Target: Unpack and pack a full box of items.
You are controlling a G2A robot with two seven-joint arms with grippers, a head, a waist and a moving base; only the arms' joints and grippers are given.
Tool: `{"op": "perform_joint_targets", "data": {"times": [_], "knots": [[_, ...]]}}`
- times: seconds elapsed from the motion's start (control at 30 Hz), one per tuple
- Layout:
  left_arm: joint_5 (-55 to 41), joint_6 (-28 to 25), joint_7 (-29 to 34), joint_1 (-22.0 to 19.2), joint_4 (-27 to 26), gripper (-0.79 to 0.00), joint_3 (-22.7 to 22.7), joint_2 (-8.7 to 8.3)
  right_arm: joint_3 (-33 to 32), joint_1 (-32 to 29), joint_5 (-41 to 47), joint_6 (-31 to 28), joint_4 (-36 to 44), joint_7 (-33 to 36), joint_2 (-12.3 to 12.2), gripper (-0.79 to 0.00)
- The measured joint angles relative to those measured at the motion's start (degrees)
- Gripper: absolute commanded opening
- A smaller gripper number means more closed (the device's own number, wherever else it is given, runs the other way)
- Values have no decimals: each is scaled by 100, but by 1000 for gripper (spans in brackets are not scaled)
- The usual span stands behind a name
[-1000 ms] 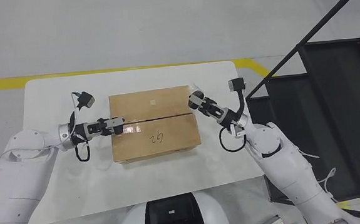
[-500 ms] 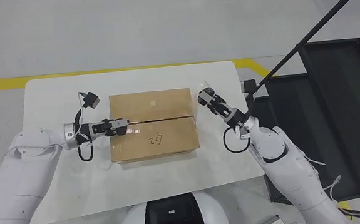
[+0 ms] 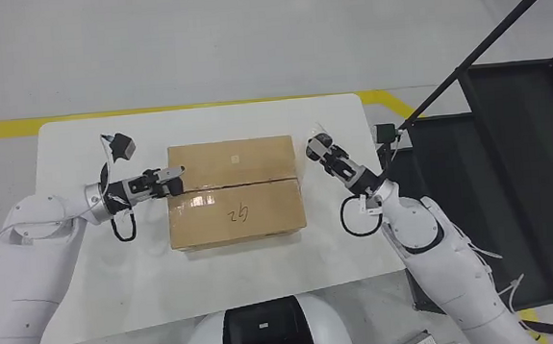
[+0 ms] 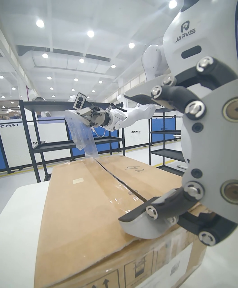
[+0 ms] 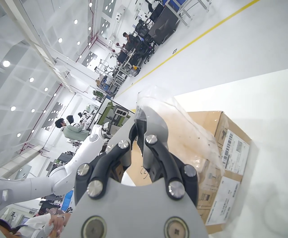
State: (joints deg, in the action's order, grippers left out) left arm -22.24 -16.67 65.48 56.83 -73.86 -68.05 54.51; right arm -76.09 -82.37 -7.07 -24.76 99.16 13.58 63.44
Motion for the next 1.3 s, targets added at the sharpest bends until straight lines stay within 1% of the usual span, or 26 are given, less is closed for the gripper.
{"op": "perform_joint_targets", "data": {"times": [0.27, 0.43, 0.6, 0.9, 1.03, 1.3], "knots": [[322, 99, 70, -12, -93, 0, 95, -1, -87, -42, -318, 159, 192, -160, 15, -785], [345, 117, 71, -12, -99, 0, 94, 0, 38, -52, -655, 307, 345, -211, 41, -785], [361, 145, 86, -21, -91, 0, 109, 4, 231, 90, -881, 434, 321, -138, 76, -785], [342, 161, 118, -63, -77, 0, 175, 26, 943, 518, -1625, 825, 158, 105, 188, -785], [341, 160, 133, -75, -75, 0, 181, 30, 1324, 688, -1964, 998, 15, 143, 258, -785], [309, 146, 166, -79, -68, 0, 180, 35, 1853, 973, -2506, 1328, -189, 95, 386, -785]]}}
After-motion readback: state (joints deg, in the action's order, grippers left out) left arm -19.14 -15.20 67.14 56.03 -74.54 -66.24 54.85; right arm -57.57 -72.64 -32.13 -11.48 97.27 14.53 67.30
